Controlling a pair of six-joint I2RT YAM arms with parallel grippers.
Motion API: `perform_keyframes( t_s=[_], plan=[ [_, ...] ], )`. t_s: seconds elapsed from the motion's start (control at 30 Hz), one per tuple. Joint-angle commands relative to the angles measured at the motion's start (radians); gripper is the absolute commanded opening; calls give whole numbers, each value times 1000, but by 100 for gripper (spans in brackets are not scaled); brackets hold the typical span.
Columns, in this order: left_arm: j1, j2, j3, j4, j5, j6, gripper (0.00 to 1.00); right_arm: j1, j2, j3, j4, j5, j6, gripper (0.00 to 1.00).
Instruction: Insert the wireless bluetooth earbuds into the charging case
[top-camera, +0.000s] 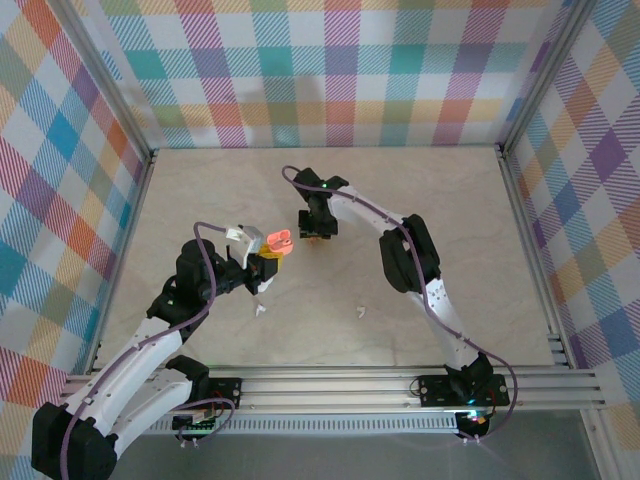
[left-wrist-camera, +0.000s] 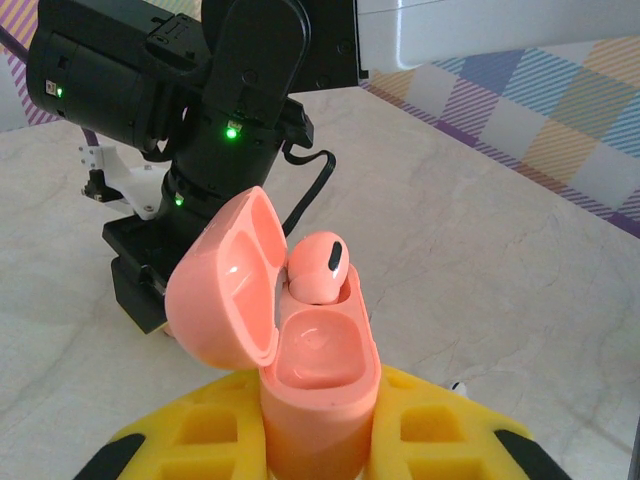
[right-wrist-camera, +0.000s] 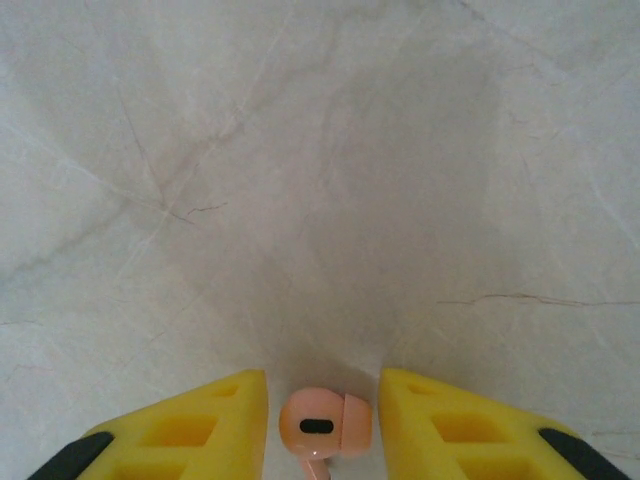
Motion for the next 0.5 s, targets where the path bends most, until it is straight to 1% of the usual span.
perform_keyframes(
  t_s=[0.0, 0.2, 0.4, 0.47],
  plan=[
    [9, -13, -2, 13, 26, 19, 0, 12, 28, 28, -25, 5, -10, 34],
    [9, -10, -8, 26, 25, 16, 0, 23, 23, 30, -33, -5, -27, 31],
    [9, -9, 0, 12, 23, 10, 0, 21, -4, 7, -40, 6, -65, 22],
    [9, -11, 3, 7, 20, 6, 0, 19, -24, -21, -31, 11, -77, 21]
  ],
)
